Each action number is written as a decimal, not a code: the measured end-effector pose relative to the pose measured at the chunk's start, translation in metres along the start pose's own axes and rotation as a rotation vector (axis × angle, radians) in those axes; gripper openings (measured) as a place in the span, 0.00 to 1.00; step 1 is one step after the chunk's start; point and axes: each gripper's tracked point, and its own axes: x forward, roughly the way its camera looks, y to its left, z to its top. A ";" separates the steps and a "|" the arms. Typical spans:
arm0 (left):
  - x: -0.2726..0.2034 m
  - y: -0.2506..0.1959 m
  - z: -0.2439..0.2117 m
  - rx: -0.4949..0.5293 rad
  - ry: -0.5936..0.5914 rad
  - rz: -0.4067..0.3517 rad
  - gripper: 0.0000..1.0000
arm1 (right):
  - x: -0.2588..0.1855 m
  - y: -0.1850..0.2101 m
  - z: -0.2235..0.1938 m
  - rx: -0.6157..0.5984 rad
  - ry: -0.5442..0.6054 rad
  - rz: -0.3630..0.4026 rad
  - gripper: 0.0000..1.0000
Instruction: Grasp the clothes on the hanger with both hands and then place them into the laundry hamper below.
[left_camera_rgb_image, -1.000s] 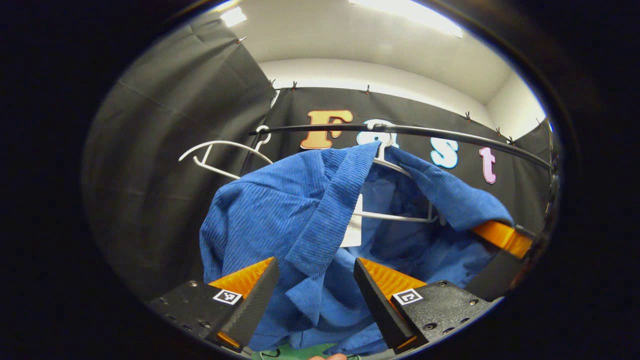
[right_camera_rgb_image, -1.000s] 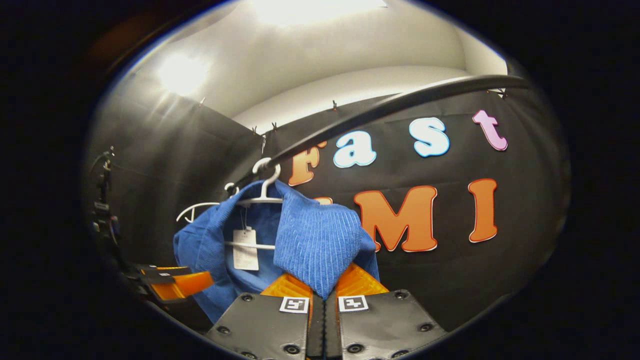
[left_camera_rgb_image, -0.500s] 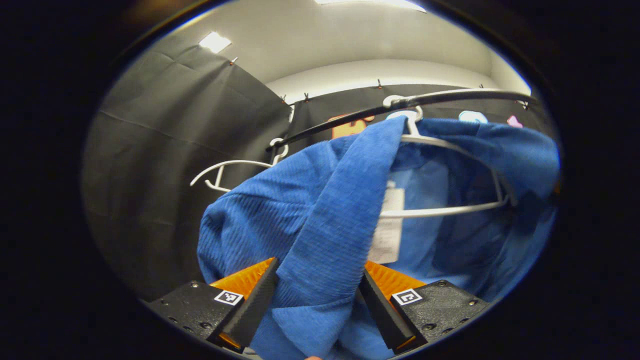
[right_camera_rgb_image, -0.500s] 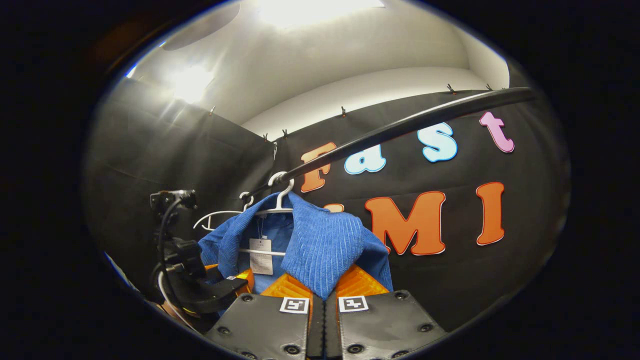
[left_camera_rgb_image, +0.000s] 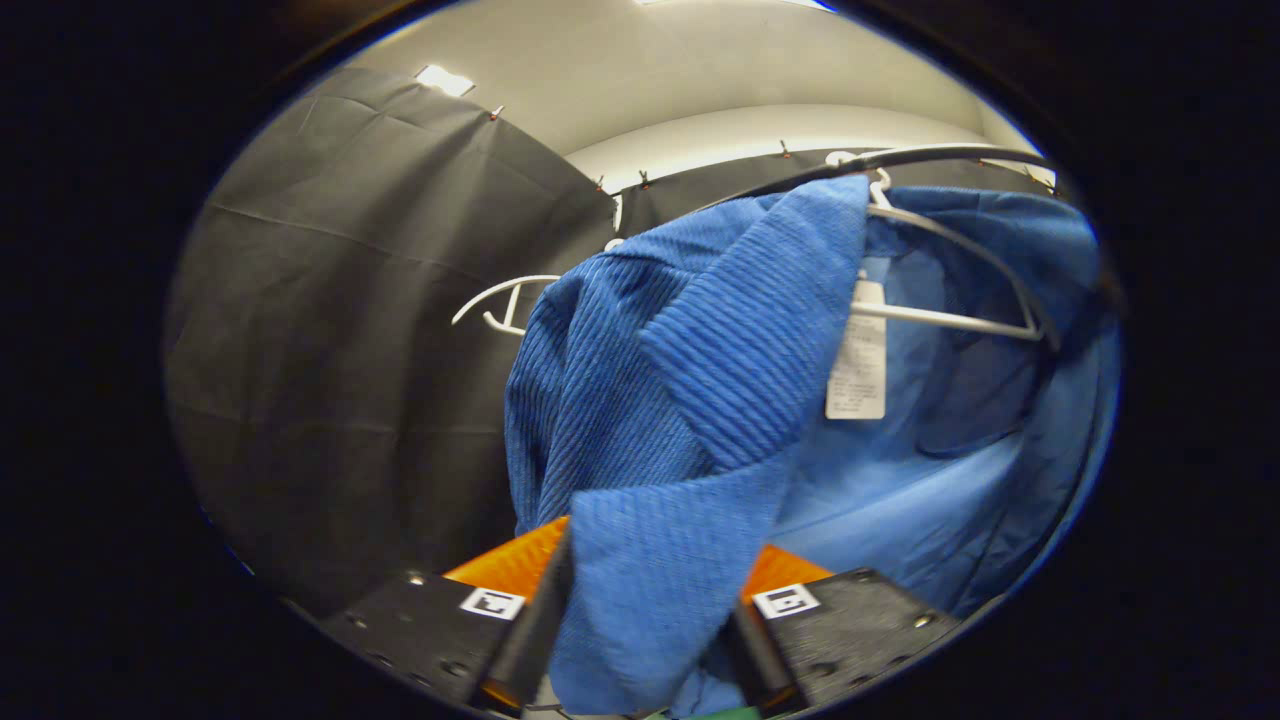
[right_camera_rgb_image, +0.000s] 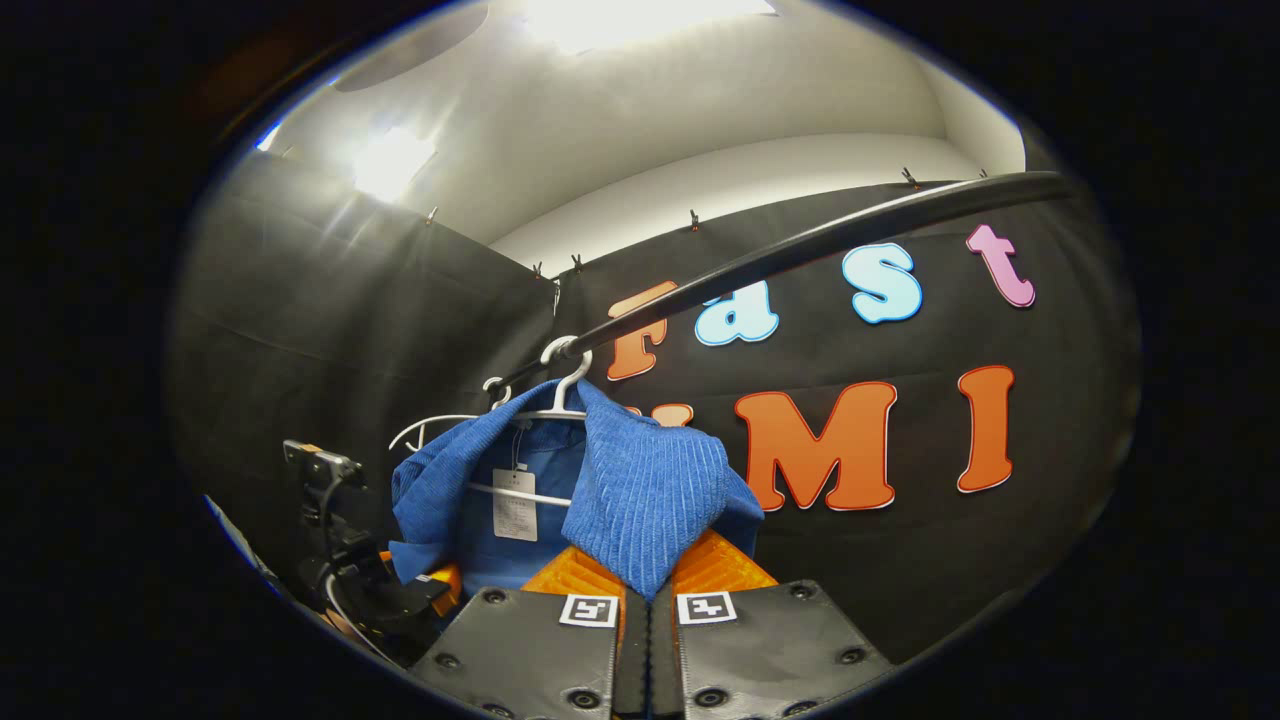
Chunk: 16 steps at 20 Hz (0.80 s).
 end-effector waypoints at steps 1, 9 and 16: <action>-0.005 0.001 0.005 0.014 0.012 -0.029 0.62 | 0.000 0.000 -0.001 -0.001 0.003 -0.001 0.08; -0.029 0.038 0.090 -0.102 -0.025 -0.114 0.08 | 0.003 0.002 -0.007 -0.007 0.002 -0.020 0.08; 0.007 0.068 0.206 -0.007 -0.205 -0.047 0.08 | 0.005 -0.006 0.021 -0.013 -0.092 -0.057 0.08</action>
